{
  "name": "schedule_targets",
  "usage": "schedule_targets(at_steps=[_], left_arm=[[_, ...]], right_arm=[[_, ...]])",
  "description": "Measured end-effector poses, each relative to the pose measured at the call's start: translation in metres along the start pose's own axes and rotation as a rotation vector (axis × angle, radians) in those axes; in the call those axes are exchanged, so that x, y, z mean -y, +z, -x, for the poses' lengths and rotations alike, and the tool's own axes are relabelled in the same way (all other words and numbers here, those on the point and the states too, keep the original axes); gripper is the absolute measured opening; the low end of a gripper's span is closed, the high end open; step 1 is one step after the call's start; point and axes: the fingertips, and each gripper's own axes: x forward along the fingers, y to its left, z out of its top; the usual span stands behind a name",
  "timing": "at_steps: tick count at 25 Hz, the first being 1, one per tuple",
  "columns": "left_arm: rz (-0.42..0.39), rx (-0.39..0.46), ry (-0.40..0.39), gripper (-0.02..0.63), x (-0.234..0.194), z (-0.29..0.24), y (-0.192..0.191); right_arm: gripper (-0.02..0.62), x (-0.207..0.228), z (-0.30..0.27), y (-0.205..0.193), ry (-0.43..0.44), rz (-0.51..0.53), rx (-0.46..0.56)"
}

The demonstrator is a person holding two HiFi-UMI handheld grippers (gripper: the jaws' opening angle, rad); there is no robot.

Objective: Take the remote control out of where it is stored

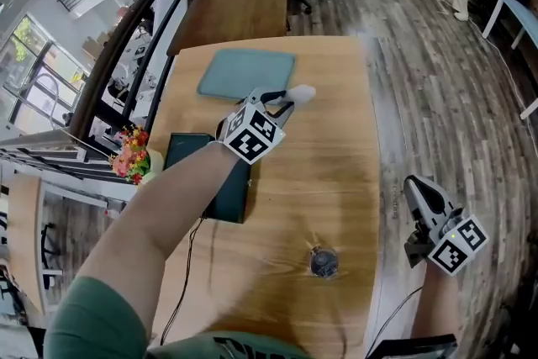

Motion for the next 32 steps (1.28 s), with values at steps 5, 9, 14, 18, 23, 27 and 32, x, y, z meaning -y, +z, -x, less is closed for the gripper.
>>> schedule_targets(at_steps=[5, 9, 14, 18, 23, 27, 32], left_arm=[[-0.032, -0.095, -0.008, 0.123, 0.009, -0.037, -0.031], [-0.058, -0.151, 0.001, 0.123, 0.014, -0.056, -0.046], [-0.121, -0.197, 0.003, 0.123, 0.024, -0.076, -0.054], [-0.151, -0.220, 0.001, 0.124, 0.028, -0.084, -0.058], [-0.226, -0.327, 0.032, 0.124, 0.042, -0.092, -0.084], [-0.272, -0.350, -0.058, 0.144, 0.071, -0.087, -0.087], [-0.233, -0.326, -0.253, 0.144, 0.107, -0.066, -0.068]], right_arm=[[0.000, 0.022, 0.009, -0.022, -0.025, -0.028, -0.007], [0.001, 0.035, 0.016, -0.030, -0.044, -0.034, -0.013], [0.000, 0.043, 0.020, -0.034, -0.058, -0.046, -0.005], [0.000, 0.042, 0.015, -0.039, -0.048, -0.049, -0.009], [0.000, 0.042, 0.011, -0.044, -0.042, -0.059, -0.010], [0.000, 0.037, 0.008, -0.042, -0.027, -0.058, -0.005], [0.000, 0.031, 0.004, -0.036, -0.025, -0.060, 0.009]])
